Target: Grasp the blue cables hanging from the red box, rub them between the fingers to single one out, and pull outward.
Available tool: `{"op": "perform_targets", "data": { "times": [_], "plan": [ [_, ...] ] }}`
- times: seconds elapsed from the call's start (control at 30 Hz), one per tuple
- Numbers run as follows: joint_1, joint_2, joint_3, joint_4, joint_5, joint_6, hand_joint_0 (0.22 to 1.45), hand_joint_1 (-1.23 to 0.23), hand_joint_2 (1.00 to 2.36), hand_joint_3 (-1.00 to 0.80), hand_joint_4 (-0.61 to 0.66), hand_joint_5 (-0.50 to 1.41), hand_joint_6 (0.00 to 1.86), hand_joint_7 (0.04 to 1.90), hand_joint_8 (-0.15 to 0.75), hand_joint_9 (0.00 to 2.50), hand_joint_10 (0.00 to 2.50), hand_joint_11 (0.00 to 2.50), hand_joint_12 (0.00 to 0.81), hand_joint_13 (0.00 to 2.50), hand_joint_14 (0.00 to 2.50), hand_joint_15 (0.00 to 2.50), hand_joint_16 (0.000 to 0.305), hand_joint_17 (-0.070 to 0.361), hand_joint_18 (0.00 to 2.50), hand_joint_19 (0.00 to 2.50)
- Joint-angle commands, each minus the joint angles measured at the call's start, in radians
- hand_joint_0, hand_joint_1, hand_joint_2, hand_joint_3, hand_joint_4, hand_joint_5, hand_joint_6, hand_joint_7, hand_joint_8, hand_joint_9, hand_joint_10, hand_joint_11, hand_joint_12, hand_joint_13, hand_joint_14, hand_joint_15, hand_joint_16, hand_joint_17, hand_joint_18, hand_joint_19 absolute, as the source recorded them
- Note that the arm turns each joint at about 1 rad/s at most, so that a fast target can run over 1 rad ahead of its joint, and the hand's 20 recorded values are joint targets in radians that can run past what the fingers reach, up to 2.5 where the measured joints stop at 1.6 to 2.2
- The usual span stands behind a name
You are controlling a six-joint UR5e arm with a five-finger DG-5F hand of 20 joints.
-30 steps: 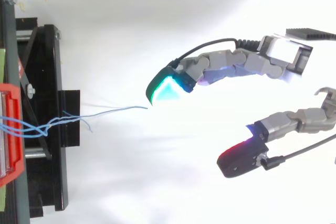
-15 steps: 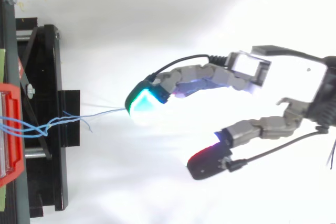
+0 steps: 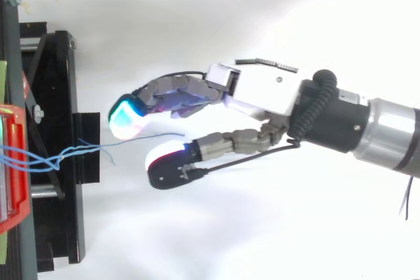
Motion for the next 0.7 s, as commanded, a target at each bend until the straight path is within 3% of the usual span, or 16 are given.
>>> {"op": "perform_targets", "data": {
  "times": [0.0, 0.17, 0.27, 0.3, 0.4, 0.53, 0.67],
  "plan": [
    [-0.010, -0.023, 0.038, -0.015, 0.003, 0.003, 0.53, -0.60, 1.00, -0.50, 0.26, -0.20, 0.50, 0.71, 0.235, 0.53, 0.00, 0.00, 0.315, 0.40, 0.00, 0.06, 0.042, 0.094, 0.50, 0.35],
    [-0.028, -0.023, 0.038, 0.057, 0.026, -0.023, 0.53, -0.60, 1.00, -0.50, 0.26, -0.20, 0.50, 0.70, 0.235, 0.53, 0.00, 0.00, 0.315, 0.40, 0.00, 0.07, 0.041, 0.093, 0.50, 0.35],
    [-0.034, -0.023, 0.038, 0.131, 0.043, -0.074, 0.53, -0.60, 1.00, -0.50, 0.26, -0.20, 0.50, 0.71, 0.235, 0.53, 0.00, 0.00, 0.315, 0.40, 0.00, 0.06, 0.041, 0.093, 0.50, 0.35],
    [-0.034, -0.031, 0.038, 0.217, 0.044, -0.161, 0.53, -0.60, 1.00, -0.50, 0.26, -0.20, 0.50, 0.71, 0.235, 0.53, 0.00, 0.00, 0.315, 0.40, 0.00, 0.07, 0.041, 0.093, 0.50, 0.35],
    [-0.025, -0.038, 0.038, 0.269, 0.049, -0.203, 0.53, -0.60, 1.00, -0.50, 0.26, -0.20, 0.50, 0.71, 0.236, 0.54, 0.00, 0.00, 0.316, 0.40, 0.00, 0.06, 0.041, 0.093, 0.51, 0.35],
    [-0.013, -0.077, 0.045, 0.321, 0.055, -0.194, 0.53, -0.60, 1.00, -0.50, 0.26, -0.19, 0.50, 0.70, 0.234, 0.54, 0.00, 0.00, 0.315, 0.41, 0.00, 0.06, 0.041, 0.093, 0.50, 0.35],
    [-0.005, -0.091, 0.051, 0.333, 0.057, -0.186, 0.53, -0.60, 1.00, -0.50, 0.26, -0.19, 0.50, 0.70, 0.234, 0.54, 0.00, 0.00, 0.315, 0.41, 0.00, 0.06, 0.041, 0.093, 0.51, 0.35]
  ]
}}
